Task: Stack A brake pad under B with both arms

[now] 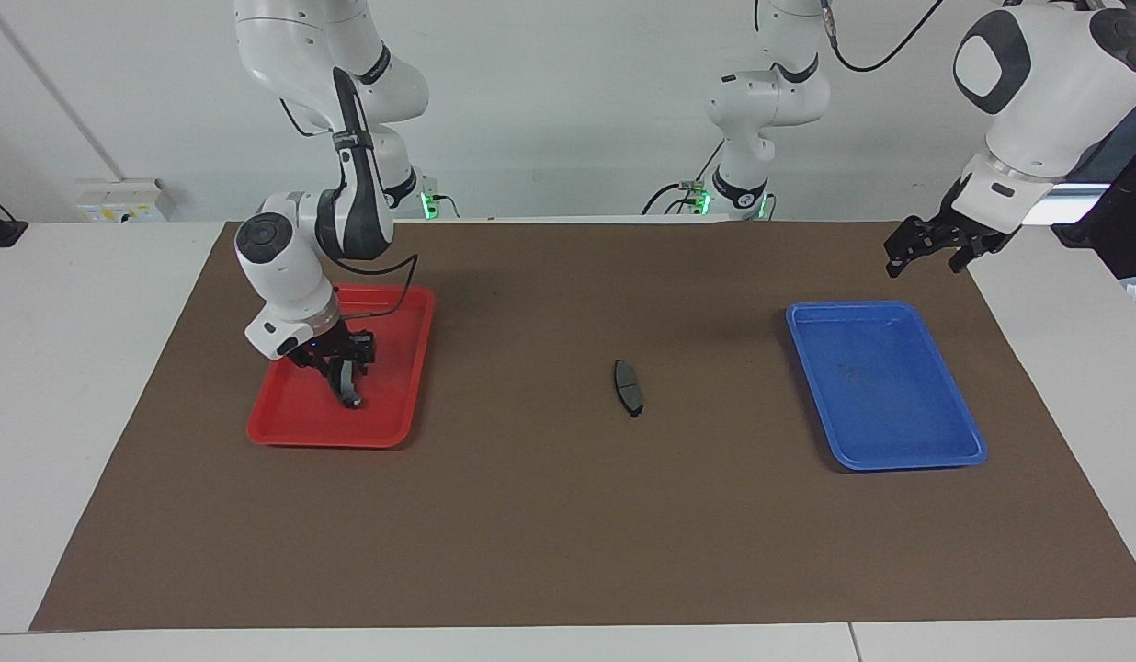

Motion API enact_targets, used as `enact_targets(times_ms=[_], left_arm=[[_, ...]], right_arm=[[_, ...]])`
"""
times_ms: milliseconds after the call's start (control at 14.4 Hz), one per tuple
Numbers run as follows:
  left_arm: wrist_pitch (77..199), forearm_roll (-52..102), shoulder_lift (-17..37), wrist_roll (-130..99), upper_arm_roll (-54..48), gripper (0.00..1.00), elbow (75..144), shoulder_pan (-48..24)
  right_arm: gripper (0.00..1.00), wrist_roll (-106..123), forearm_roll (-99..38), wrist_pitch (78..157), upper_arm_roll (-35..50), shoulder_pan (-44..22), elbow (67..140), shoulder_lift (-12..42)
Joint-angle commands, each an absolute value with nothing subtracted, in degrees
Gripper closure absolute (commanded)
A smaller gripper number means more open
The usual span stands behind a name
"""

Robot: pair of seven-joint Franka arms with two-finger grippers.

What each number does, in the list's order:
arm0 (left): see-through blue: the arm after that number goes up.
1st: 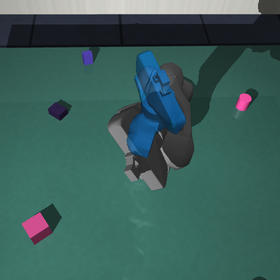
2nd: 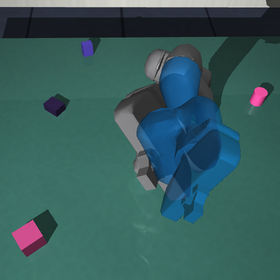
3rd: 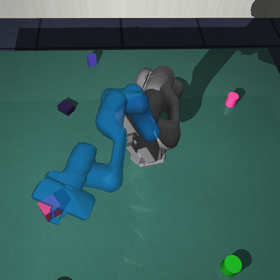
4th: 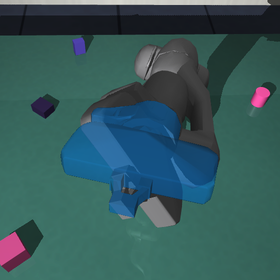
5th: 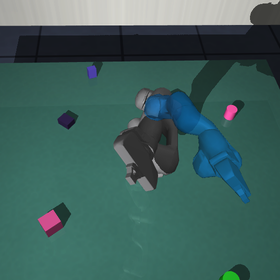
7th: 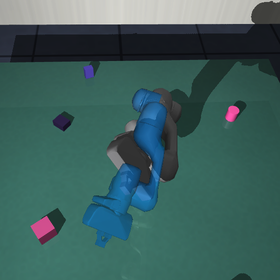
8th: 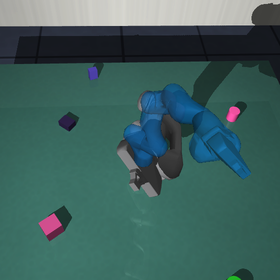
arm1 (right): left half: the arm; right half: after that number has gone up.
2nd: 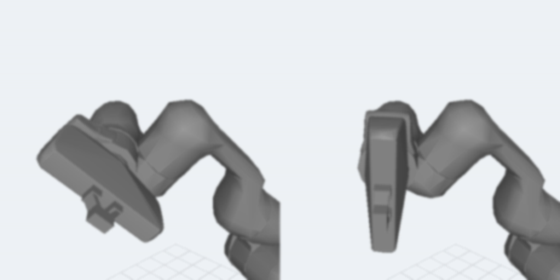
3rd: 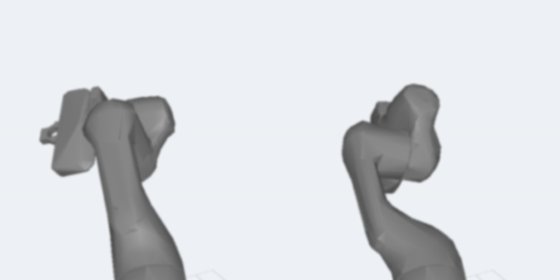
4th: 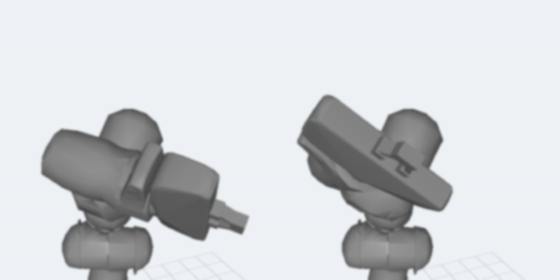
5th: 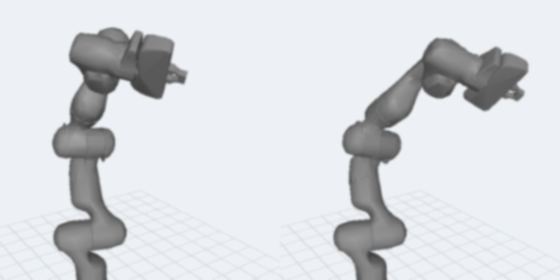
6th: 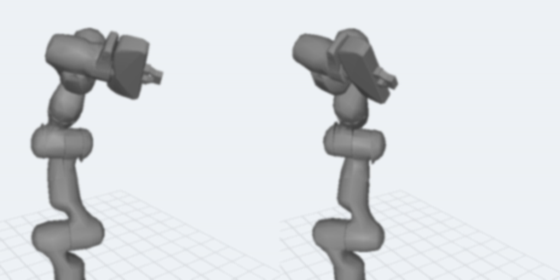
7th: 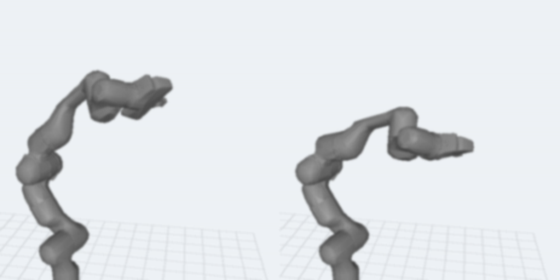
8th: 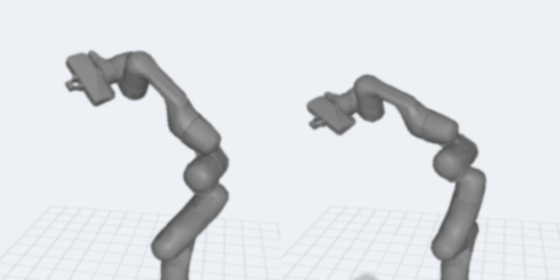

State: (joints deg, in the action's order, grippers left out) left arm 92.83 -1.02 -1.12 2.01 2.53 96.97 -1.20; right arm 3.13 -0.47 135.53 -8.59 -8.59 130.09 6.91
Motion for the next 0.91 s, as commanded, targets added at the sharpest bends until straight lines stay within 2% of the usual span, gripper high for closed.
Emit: enact_targets(times_ms=[0,139,418,627,836], left_arm=[[92.5,-1.1,-2.5,2.3,2.3,0.00,98.3,-1.0],[92.4,-1.1,-2.5,2.4,2.3,0.00,98.3,-0.8],[92.4,-1.1,-2.5,2.5,2.3,0.00,98.3,-0.6],[92.4,-1.1,-2.5,2.4,2.3,0.00,98.3,-0.7],[92.4,-1.2,-2.5,2.4,2.3,0.00,98.3,-0.6]], right_arm=[[0.32,6.8,-1.1,136.4,-8.3,-7.1,131.0,6.7],[0.33,8.3,-1.1,136.4,-8.3,-5.9,131.0,6.6],[0.54,8.2,-1.1,136.1,-8.3,-6.1,131.0,6.6],[0.88,8.2,-1.1,133.8,-8.3,-6.6,129.3,6.9],[0.90,8.1,-1.5,122.1,-8.3,-8.8,118.9,7.6]])
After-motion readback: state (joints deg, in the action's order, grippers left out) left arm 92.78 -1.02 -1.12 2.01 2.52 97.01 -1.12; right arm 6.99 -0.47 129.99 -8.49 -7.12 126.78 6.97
